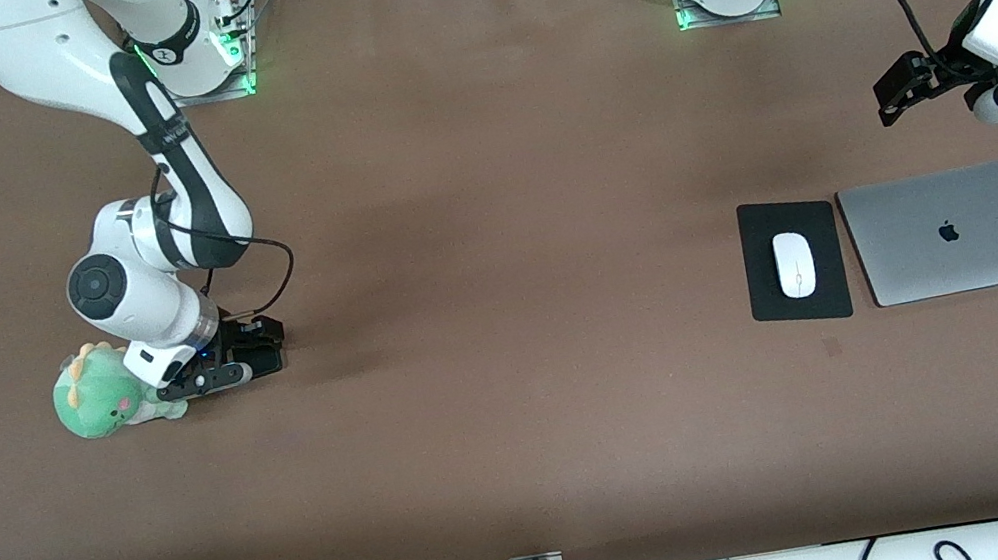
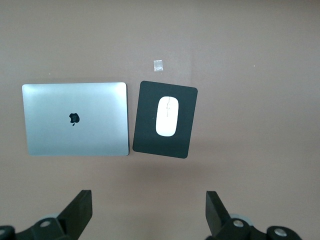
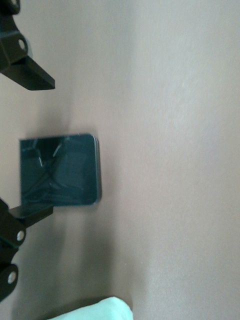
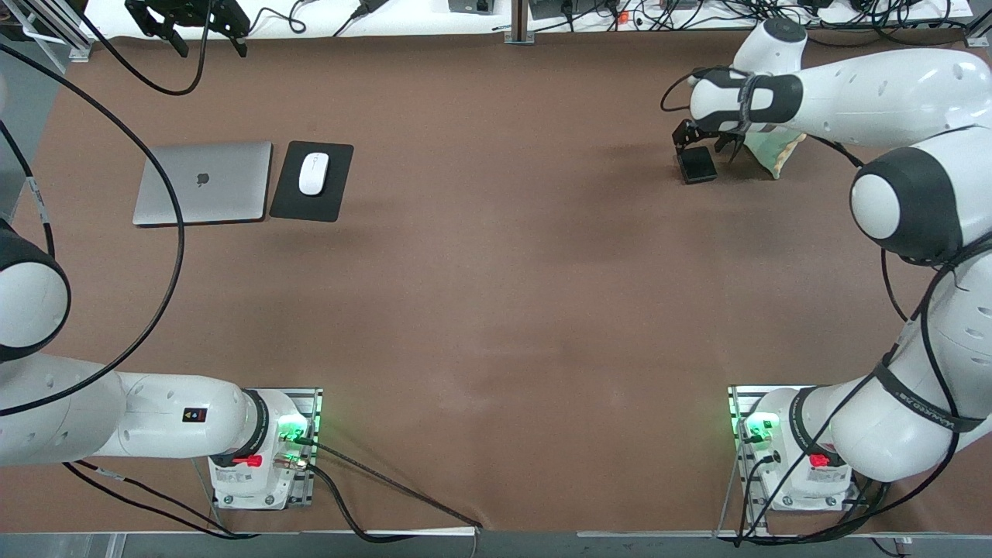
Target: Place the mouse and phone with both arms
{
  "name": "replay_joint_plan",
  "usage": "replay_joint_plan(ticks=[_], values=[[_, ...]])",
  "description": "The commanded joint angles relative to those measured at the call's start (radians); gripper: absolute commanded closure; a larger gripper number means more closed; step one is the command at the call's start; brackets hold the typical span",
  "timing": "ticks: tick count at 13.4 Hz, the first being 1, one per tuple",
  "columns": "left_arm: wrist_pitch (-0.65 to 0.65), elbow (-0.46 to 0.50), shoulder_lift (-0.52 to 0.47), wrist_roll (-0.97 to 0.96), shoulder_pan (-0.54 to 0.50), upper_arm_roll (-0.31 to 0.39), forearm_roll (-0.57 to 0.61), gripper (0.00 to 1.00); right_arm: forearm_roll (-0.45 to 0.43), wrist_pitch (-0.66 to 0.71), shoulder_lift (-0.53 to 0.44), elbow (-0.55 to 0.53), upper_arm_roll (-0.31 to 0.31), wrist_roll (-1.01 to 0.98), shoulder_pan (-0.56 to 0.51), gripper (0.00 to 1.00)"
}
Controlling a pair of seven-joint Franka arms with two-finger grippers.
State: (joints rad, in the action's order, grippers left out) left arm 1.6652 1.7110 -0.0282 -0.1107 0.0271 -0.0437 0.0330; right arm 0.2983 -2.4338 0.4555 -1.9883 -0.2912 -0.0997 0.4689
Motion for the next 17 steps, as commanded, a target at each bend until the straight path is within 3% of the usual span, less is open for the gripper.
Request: replay_joint_plan(ticks=[1, 3, 8, 12, 14, 17], values=[[-0.015, -0.001, -0.010, -0.003, 0.000, -0.004, 0.018, 0.00, 0.004, 0.143, -0.133, 0.000, 0.007, 0.064, -0.003, 0.00], [-0.018, -0.001, -0.010, -0.007, 0.005, -0.007, 0.018, 0.00, -0.023, 0.256, -0.231, 0.006, 0.000, 0.113, -0.003, 0.00], [-0.041, -0.002, -0.013, -0.004, 0.004, -0.005, 0.018, 0.00, -0.211, 0.520, -0.489, 0.035, 0.009, 0.242, -0.004, 0.00], [-0.047, -0.002, -0.013, -0.004, 0.004, -0.005, 0.018, 0.00, -0.214, 0.738, -0.436, 0.251, -0.023, 0.166, -0.024, 0.00], [-0.048, -0.002, -0.013, -0.003, 0.002, -0.004, 0.018, 0.00, -0.199, 0.757, -0.407, 0.302, -0.023, 0.160, -0.053, 0.00], [-0.048, -0.002, -0.013, 0.005, 0.002, -0.005, 0.018, 0.00, -0.197, 0.811, -0.402, 0.324, 0.053, 0.170, -0.145, 0.00]])
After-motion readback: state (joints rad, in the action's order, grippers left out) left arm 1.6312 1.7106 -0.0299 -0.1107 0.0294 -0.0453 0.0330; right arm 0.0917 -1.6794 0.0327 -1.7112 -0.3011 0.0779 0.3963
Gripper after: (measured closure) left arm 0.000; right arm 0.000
